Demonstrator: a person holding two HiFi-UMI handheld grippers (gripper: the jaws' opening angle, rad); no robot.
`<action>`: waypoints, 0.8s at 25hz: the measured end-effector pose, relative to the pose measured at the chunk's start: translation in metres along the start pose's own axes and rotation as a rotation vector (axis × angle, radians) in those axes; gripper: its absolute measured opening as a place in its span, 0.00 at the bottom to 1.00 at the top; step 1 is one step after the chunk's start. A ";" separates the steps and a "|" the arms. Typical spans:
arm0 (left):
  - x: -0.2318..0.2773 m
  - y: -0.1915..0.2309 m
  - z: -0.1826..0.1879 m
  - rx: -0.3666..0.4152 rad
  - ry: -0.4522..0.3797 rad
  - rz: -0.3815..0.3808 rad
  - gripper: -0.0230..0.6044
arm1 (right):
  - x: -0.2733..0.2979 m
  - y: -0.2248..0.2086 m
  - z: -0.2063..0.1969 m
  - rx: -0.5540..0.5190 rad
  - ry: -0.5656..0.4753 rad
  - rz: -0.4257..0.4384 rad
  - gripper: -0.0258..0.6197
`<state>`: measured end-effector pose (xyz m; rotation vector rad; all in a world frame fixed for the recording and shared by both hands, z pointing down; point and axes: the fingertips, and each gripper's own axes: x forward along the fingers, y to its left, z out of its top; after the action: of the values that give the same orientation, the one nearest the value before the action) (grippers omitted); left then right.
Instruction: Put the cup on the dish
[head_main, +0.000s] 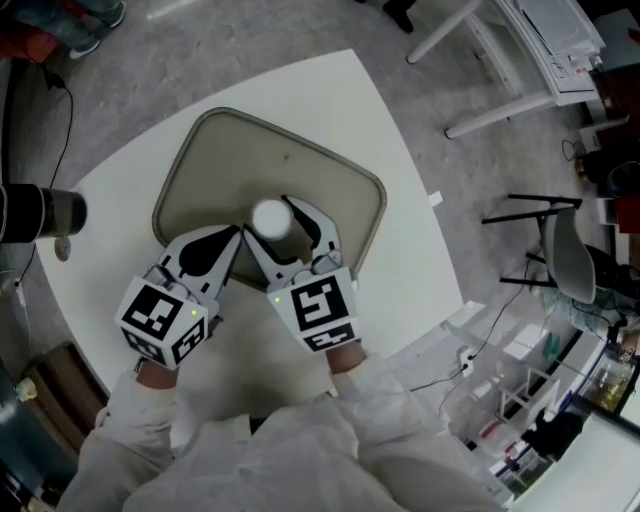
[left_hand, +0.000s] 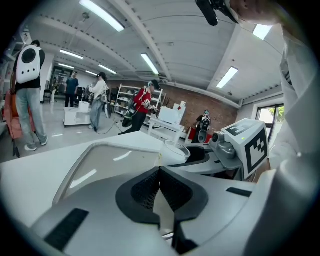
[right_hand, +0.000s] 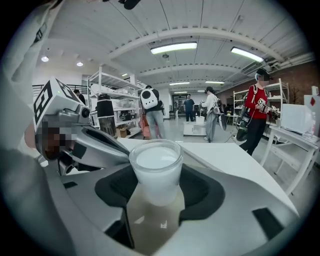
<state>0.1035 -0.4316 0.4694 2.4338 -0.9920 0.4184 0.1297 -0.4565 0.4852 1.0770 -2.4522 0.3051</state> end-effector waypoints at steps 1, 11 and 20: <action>0.001 0.001 -0.002 -0.003 0.003 -0.002 0.05 | 0.003 -0.001 -0.002 0.001 0.001 -0.004 0.45; 0.012 0.014 -0.014 -0.043 0.015 -0.023 0.05 | 0.021 -0.005 -0.013 -0.034 0.006 -0.031 0.45; 0.020 0.021 -0.014 -0.049 0.013 -0.025 0.05 | 0.025 -0.012 -0.016 -0.011 -0.003 -0.054 0.45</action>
<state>0.1006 -0.4483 0.4967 2.3942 -0.9539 0.3961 0.1283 -0.4747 0.5113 1.1380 -2.4197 0.2725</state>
